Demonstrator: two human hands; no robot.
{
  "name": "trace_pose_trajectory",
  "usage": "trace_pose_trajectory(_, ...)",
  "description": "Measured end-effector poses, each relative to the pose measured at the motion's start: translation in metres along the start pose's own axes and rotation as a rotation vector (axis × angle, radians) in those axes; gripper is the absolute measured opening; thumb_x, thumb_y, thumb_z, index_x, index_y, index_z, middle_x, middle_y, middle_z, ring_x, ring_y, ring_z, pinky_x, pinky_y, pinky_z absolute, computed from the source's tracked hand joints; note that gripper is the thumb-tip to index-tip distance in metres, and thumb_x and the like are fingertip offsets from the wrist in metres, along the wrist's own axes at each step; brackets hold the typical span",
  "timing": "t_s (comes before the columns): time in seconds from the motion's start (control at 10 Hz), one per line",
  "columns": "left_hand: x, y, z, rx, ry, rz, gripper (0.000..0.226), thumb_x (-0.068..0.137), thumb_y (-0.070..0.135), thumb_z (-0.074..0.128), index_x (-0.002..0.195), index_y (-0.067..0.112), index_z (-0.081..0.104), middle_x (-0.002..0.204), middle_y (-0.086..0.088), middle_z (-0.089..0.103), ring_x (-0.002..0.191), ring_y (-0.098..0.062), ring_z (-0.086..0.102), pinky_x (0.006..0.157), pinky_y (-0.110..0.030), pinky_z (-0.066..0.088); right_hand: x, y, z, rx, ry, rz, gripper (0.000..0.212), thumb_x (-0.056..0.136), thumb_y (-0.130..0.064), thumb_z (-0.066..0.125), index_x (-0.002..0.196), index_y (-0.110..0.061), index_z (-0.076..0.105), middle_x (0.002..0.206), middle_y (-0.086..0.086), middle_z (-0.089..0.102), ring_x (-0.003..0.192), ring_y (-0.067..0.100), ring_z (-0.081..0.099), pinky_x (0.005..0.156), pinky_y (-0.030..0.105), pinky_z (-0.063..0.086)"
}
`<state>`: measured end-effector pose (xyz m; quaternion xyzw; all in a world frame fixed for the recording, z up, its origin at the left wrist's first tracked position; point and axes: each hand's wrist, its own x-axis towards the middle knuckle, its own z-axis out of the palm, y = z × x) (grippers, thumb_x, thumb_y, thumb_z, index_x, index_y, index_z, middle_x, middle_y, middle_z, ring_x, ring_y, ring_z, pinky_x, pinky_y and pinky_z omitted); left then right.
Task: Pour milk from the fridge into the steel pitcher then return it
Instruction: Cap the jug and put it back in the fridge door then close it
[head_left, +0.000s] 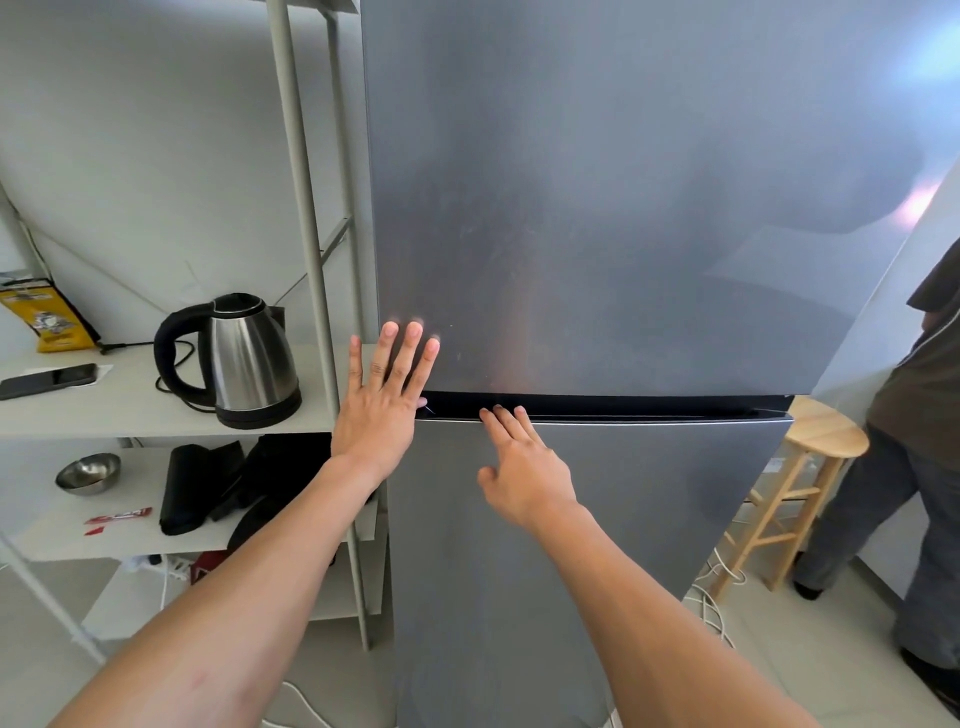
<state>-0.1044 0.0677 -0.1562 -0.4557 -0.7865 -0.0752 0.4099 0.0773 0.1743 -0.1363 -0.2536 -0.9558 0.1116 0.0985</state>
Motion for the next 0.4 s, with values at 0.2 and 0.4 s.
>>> trace_pose_trajectory(0.2, -0.001, 0.004, -0.006, -0.007, -0.042, -0.039, 0.098, 0.099, 0.020, 0.056, 0.153, 0.015, -0.026, 0.160, -0.010, -0.034, 0.148, -0.034, -0.029, 0.120, -0.063, 0.004, 0.002, 0.000, -0.004, -0.010, -0.067, 0.006, 0.070, 0.095, -0.022, 0.041, 0.155, -0.030, 0.006, 0.162, -0.017, -0.001, 0.148, 0.007, -0.010, 0.098, 0.037, 0.044)
trace_pose_trajectory(0.4, -0.008, 0.017, -0.034, -0.076, -0.126, -0.085, 0.091, 0.098, 0.033, 0.052, 0.157, 0.015, -0.014, 0.164, -0.010, -0.024, 0.151, -0.032, -0.019, 0.122, -0.059, 0.002, -0.011, -0.007, 0.002, 0.053, -0.068, 0.031, 0.069, 0.097, -0.023, 0.040, 0.155, -0.025, 0.002, 0.161, -0.013, -0.014, 0.148, 0.009, -0.015, 0.094, 0.036, 0.048)
